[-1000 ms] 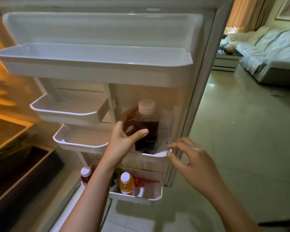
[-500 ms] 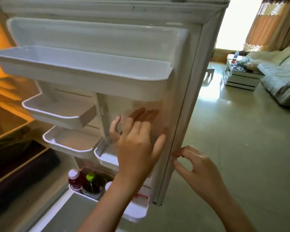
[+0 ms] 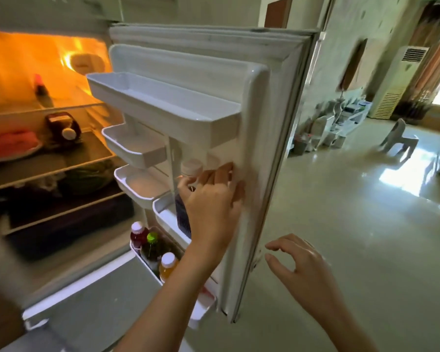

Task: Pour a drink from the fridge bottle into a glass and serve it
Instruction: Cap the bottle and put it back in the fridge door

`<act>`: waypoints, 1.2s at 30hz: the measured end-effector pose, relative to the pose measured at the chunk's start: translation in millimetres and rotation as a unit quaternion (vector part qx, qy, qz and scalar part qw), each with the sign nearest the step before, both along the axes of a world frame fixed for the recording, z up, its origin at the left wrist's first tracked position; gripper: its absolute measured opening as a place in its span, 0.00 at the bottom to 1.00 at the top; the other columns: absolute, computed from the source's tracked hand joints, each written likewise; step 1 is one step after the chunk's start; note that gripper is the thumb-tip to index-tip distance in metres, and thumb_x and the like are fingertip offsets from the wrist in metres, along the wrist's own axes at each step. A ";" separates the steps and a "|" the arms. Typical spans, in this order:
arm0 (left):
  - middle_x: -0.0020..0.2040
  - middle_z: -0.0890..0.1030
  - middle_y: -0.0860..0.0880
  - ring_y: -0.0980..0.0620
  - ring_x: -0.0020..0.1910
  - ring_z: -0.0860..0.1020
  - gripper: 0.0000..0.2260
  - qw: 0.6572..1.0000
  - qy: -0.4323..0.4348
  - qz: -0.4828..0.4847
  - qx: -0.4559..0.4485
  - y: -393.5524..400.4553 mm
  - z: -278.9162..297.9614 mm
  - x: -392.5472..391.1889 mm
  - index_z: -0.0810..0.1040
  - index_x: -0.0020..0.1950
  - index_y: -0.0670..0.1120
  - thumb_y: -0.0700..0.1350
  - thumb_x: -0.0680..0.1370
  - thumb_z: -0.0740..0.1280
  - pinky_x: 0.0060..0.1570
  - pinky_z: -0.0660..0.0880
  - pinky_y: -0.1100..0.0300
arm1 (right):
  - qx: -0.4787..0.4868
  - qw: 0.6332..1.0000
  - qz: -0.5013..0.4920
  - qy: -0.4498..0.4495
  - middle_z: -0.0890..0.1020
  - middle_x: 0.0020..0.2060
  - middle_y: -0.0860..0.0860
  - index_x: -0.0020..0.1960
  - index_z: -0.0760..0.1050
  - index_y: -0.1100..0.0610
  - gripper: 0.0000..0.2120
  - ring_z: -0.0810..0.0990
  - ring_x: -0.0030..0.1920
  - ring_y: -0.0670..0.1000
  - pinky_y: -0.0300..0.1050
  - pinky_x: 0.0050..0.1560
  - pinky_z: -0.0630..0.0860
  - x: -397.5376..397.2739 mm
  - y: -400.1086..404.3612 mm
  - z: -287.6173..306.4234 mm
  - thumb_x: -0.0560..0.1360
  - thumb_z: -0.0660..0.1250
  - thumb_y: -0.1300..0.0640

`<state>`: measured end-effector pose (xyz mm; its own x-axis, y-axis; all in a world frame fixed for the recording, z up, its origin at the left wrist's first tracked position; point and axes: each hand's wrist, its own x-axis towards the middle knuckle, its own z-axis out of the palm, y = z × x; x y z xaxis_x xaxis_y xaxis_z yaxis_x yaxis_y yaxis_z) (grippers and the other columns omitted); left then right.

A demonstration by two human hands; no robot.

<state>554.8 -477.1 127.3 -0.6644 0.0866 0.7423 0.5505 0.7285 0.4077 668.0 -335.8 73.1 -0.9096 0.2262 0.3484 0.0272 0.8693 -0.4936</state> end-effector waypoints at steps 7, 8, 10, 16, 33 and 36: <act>0.54 0.82 0.51 0.51 0.59 0.77 0.15 0.996 -0.020 0.035 0.077 -59.3 -8.3 38.3 0.77 0.61 0.47 0.50 0.77 0.63 0.68 0.56 0.51 | 0.025 0.994 0.099 -0.037 0.75 0.47 0.36 0.48 0.76 0.42 0.09 0.73 0.50 0.38 0.36 0.44 0.72 -12.3 -35.9 2.4 0.71 0.63 0.42; 0.57 0.81 0.51 0.53 0.61 0.76 0.17 0.995 -0.014 0.040 0.094 -66.4 -7.7 45.0 0.75 0.64 0.47 0.51 0.78 0.62 0.69 0.57 0.51 | 0.030 0.991 0.123 -0.039 0.74 0.46 0.36 0.46 0.76 0.42 0.09 0.72 0.50 0.38 0.33 0.43 0.71 -14.1 -45.7 5.6 0.71 0.63 0.41; 0.68 0.74 0.52 0.57 0.68 0.69 0.23 0.991 -0.001 0.025 0.132 -81.6 -2.8 58.5 0.66 0.72 0.48 0.54 0.79 0.59 0.70 0.57 0.54 | 0.037 0.985 0.165 -0.030 0.74 0.46 0.35 0.43 0.75 0.42 0.11 0.71 0.51 0.37 0.29 0.41 0.68 -15.8 -67.0 11.6 0.68 0.62 0.37; 0.77 0.56 0.45 0.53 0.76 0.56 0.33 0.992 0.104 0.005 0.067 -133.2 8.5 70.7 0.52 0.76 0.45 0.54 0.78 0.64 0.68 0.65 0.43 | 0.042 0.968 0.247 0.010 0.75 0.41 0.37 0.38 0.72 0.43 0.13 0.74 0.42 0.37 0.28 0.35 0.65 -21.7 -132.5 16.3 0.63 0.62 0.34; 0.75 0.54 0.33 0.42 0.76 0.54 0.25 0.983 0.138 0.094 -0.075 -359.5 -1.5 12.7 0.58 0.74 0.41 0.45 0.81 0.64 0.74 0.56 0.50 | 0.109 0.957 0.262 -0.070 0.81 0.45 0.47 0.47 0.75 0.49 0.18 0.80 0.46 0.51 0.44 0.41 0.75 -85.3 -377.8 -33.9 0.70 0.62 0.35; 0.76 0.49 0.34 0.43 0.77 0.50 0.27 0.987 0.121 0.087 -0.052 -390.8 -2.6 -13.5 0.54 0.76 0.44 0.47 0.81 0.62 0.74 0.55 0.51 | 0.159 0.940 0.270 -0.133 0.81 0.46 0.50 0.48 0.74 0.52 0.17 0.79 0.47 0.55 0.44 0.41 0.71 -101.9 -420.3 -47.6 0.72 0.61 0.38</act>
<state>541.3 -868.0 124.8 -0.4805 0.0719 0.8741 0.4857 0.8516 0.1969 566.2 -756.0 25.5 -0.9261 -0.3716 0.0650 -0.3758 0.8940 -0.2441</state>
